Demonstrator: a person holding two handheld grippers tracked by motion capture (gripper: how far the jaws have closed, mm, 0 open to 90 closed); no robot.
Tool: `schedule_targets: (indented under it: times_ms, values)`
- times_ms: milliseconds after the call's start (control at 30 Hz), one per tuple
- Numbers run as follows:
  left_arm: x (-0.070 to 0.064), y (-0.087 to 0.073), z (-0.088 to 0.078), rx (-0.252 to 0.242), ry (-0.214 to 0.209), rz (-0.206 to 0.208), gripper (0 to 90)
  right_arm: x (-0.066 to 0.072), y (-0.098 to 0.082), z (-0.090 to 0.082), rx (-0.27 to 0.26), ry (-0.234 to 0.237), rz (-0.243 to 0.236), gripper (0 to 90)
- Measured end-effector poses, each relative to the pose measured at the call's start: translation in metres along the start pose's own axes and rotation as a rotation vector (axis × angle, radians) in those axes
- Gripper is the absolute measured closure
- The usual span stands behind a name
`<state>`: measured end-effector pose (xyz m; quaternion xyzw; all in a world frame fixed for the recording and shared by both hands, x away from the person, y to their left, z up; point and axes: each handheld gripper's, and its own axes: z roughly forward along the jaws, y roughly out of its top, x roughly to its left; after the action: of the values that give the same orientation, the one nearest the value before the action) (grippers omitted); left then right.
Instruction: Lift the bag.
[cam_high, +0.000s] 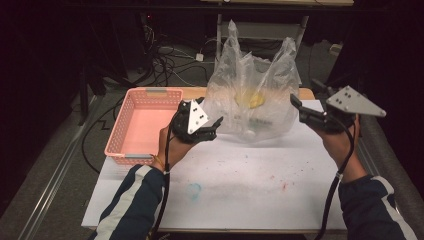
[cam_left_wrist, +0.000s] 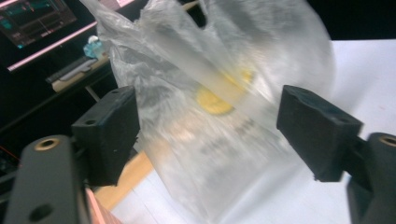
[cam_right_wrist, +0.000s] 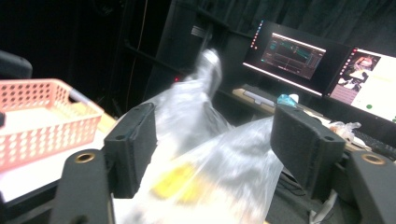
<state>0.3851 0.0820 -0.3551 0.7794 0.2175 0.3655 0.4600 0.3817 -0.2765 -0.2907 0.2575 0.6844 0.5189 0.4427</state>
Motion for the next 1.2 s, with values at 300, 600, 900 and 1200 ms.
schedule_targets:
  times_ms: [300,600,900,1200]
  values:
    - [-0.039,-0.048,-0.046,0.054,-0.009,0.058,17.3,0.034,-0.067,-0.050,0.054,0.075,0.016,27.3]
    - [-0.045,-0.091,-0.073,0.140,-0.018,-0.007,17.1,0.050,-0.108,-0.073,0.123,0.128,0.039,22.7]
    - [-0.042,-0.123,-0.090,0.218,-0.016,-0.035,17.1,0.060,-0.137,-0.086,0.170,0.151,0.052,20.7]
    - [-0.045,-0.126,-0.097,0.219,-0.013,-0.021,17.1,0.069,-0.147,-0.092,0.209,0.159,0.034,20.5]
